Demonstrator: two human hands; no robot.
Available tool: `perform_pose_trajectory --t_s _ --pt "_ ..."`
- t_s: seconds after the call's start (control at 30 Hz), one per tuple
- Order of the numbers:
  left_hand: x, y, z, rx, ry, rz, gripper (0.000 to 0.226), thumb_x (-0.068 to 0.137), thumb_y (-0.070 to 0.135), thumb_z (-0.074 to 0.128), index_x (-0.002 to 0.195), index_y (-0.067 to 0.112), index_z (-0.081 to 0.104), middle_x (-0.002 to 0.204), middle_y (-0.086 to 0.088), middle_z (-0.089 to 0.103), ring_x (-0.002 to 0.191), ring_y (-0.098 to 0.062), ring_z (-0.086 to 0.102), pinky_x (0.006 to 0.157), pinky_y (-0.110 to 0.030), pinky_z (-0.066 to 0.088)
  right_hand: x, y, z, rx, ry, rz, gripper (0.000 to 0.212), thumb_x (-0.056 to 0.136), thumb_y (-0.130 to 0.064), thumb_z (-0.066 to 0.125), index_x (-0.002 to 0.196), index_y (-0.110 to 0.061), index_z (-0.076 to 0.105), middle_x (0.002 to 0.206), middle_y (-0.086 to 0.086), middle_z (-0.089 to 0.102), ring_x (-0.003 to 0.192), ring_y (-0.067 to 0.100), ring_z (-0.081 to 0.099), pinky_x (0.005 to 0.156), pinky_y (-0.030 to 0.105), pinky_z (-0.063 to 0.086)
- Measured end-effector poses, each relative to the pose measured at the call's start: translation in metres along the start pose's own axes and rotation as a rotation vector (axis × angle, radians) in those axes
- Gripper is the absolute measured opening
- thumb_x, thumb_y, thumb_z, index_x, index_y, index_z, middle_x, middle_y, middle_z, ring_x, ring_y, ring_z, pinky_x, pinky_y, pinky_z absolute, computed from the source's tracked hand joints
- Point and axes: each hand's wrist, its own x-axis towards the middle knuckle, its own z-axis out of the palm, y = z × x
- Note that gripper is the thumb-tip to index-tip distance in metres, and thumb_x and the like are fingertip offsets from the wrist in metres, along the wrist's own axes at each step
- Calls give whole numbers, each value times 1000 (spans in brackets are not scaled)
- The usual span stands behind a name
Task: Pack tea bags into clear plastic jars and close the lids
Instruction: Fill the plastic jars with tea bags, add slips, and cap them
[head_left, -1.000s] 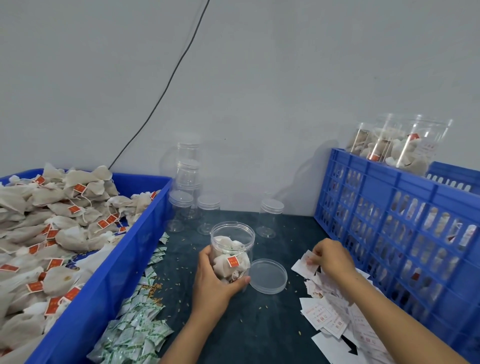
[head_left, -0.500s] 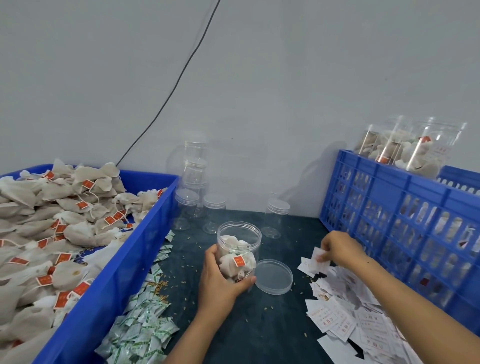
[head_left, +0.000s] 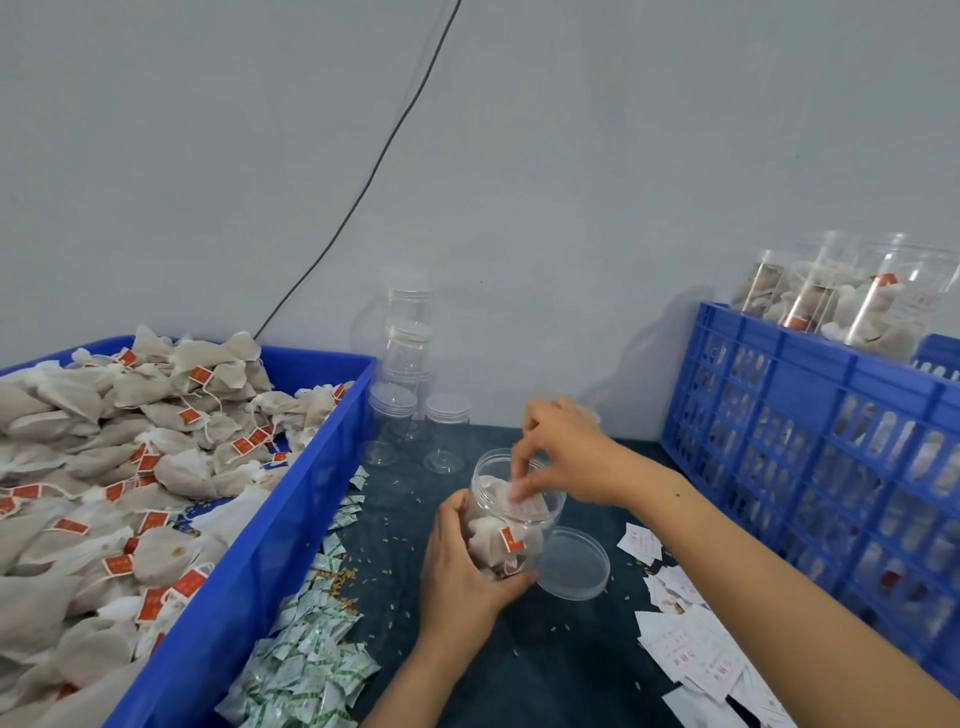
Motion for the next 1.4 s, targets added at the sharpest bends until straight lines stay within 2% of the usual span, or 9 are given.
perform_pose_trajectory --t_s 0.13,0.37,0.47,0.53,0.6,0.9,1.1,1.23,1.4 --pt "2 -3 0 -1 4 5 94 48 27 94 126 29 42 118 3 58 105 -21 60 87 -47 52 2 -3 7 -161 -88 -65 17 78 -45 72 91 -36 71 98 -9 37 96 11 30 83 31 23" --pt "5 -8 -1 -72 67 0 94 49 13 95 125 25 42 122 1 56 110 -20 58 96 -44 48 -7 38 5 646 401 248 21 91 -24 64 111 -21 60 105 3 57 95 17 56 73 16 43" --pt "8 -8 -3 -107 90 4 98 51 11 94 132 19 40 127 -4 55 115 -22 55 100 -45 45 -27 61 41 626 56 431 72 81 -38 74 140 -28 33 131 4 48 122 23 49 94 31 44" --pt "8 -7 -3 -93 92 23 98 51 10 94 131 20 39 125 -3 54 115 -22 55 100 -45 45 -40 68 72 509 -207 460 106 71 -47 80 149 -36 9 149 6 30 139 28 29 112 44 29" --pt "7 -6 -2 -51 91 54 95 50 12 94 127 25 40 122 0 54 113 -20 54 99 -44 45 -49 70 95 450 -271 442 120 64 -49 84 149 -39 0 150 5 25 142 25 21 116 44 24" --pt "6 -7 -1 97 123 140 95 48 19 94 120 40 36 114 27 43 110 -13 46 94 -33 42 -55 73 97 470 -127 305 109 66 -36 82 135 -60 1 132 -4 34 127 14 34 110 37 33" --pt "8 -7 -5 216 139 200 97 49 20 92 133 27 45 121 10 48 110 -12 39 97 -36 40 -55 65 42 684 37 166 111 62 -38 83 130 -71 3 126 -16 38 115 2 50 83 10 47" --pt "7 -4 -5 193 104 190 99 50 21 91 130 43 38 117 17 43 111 -8 36 96 -29 37 -48 46 20 913 61 71 95 63 -45 80 135 -59 20 131 -10 42 120 2 50 95 18 48" --pt "7 -6 -6 180 14 178 100 50 25 92 125 56 33 114 27 38 109 -2 35 83 -10 32 -33 13 44 714 81 81 57 82 -64 59 132 -63 32 124 -15 37 120 3 42 99 24 43"
